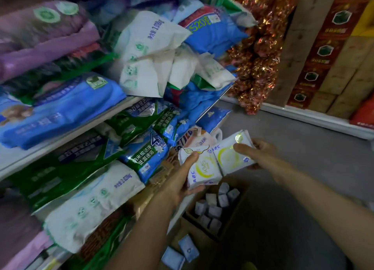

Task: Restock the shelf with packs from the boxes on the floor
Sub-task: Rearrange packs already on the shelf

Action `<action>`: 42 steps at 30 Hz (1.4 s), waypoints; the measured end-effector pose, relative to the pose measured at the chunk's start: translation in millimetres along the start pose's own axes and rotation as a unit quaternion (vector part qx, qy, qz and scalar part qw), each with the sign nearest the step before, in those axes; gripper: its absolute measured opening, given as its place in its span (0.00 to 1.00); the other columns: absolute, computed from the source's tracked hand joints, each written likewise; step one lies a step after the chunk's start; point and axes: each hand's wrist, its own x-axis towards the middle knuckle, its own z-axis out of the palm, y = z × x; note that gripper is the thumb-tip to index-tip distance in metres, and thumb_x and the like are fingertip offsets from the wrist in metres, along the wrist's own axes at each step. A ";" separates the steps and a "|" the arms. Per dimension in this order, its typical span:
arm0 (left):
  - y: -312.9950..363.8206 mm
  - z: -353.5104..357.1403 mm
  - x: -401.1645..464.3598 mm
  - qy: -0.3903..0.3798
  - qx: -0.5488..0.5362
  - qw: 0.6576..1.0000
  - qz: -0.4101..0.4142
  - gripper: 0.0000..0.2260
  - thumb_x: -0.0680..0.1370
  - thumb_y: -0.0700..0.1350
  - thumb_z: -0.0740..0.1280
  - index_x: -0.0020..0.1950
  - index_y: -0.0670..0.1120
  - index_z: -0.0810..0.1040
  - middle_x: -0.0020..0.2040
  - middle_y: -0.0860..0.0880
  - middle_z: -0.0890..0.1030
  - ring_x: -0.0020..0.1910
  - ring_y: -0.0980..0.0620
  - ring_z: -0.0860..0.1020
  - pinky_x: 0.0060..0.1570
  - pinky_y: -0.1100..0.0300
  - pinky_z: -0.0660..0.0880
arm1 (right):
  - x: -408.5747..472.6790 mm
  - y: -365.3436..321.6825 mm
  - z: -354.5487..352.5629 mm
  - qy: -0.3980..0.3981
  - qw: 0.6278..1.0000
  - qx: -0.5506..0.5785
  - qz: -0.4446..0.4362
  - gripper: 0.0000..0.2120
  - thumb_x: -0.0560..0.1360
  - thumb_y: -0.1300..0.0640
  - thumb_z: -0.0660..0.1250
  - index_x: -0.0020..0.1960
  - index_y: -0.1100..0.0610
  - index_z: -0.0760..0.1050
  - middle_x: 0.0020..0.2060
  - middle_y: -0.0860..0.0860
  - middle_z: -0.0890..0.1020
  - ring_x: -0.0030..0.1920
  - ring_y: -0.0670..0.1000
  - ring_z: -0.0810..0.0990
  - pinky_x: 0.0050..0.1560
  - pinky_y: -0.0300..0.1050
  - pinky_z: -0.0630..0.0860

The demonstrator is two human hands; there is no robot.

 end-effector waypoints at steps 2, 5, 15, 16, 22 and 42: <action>-3.5 15.7 29.3 0.018 -0.012 1.000 -0.013 0.30 0.64 0.65 0.71 0.62 0.52 0.79 0.53 0.49 0.86 0.51 0.49 0.84 0.44 0.54 0.80 | 37.0 9.0 -13.0 -0.013 1.000 -0.019 0.012 0.10 0.72 0.50 0.73 0.49 0.51 0.75 0.39 0.48 0.82 0.38 0.47 0.81 0.36 0.42 0.78; -8.8 44.4 74.1 0.050 -0.054 0.997 -0.033 0.36 0.59 0.65 0.73 0.64 0.51 0.79 0.54 0.48 0.85 0.52 0.48 0.84 0.43 0.54 0.79 | 98.8 20.5 -34.0 -0.047 0.997 -0.058 0.021 0.11 0.70 0.52 0.75 0.46 0.50 0.74 0.36 0.46 0.81 0.30 0.41 0.80 0.23 0.35 0.73; 2.1 102.3 169.0 0.216 -0.138 0.962 -0.091 0.25 0.74 0.60 0.71 0.63 0.45 0.76 0.50 0.47 0.77 0.44 0.49 0.75 0.45 0.53 0.77 | 237.7 49.0 -57.8 -0.200 0.971 -0.120 0.046 0.25 0.76 0.51 0.70 0.70 0.56 0.70 0.66 0.50 0.74 0.64 0.52 0.74 0.55 0.42 0.69; 4.4 100.9 172.6 0.238 -0.146 0.956 -0.086 0.24 0.76 0.58 0.69 0.65 0.43 0.75 0.52 0.45 0.77 0.46 0.48 0.75 0.46 0.53 0.76 | 246.0 50.4 -54.4 -0.190 0.975 -0.104 0.044 0.25 0.76 0.53 0.69 0.71 0.58 0.69 0.65 0.51 0.74 0.63 0.52 0.74 0.56 0.42 0.68; 19.6 83.5 164.0 0.274 -0.265 0.924 0.009 0.20 0.81 0.52 0.64 0.68 0.43 0.73 0.51 0.45 0.81 0.47 0.47 0.80 0.45 0.53 0.77 | 257.7 32.4 -25.1 -0.182 0.981 -0.033 0.052 0.14 0.76 0.62 0.68 0.61 0.61 0.77 0.49 0.55 0.80 0.51 0.53 0.78 0.47 0.45 0.75; -5.5 1.7 -139.4 0.382 -0.348 0.825 0.228 0.09 0.82 0.49 0.61 0.55 0.46 0.77 0.52 0.46 0.83 0.51 0.47 0.81 0.52 0.50 0.77 | -14.0 -62.9 102.6 -0.422 0.901 0.042 -0.088 0.08 0.80 0.59 0.63 0.57 0.56 0.77 0.47 0.53 0.84 0.43 0.52 0.83 0.44 0.46 0.78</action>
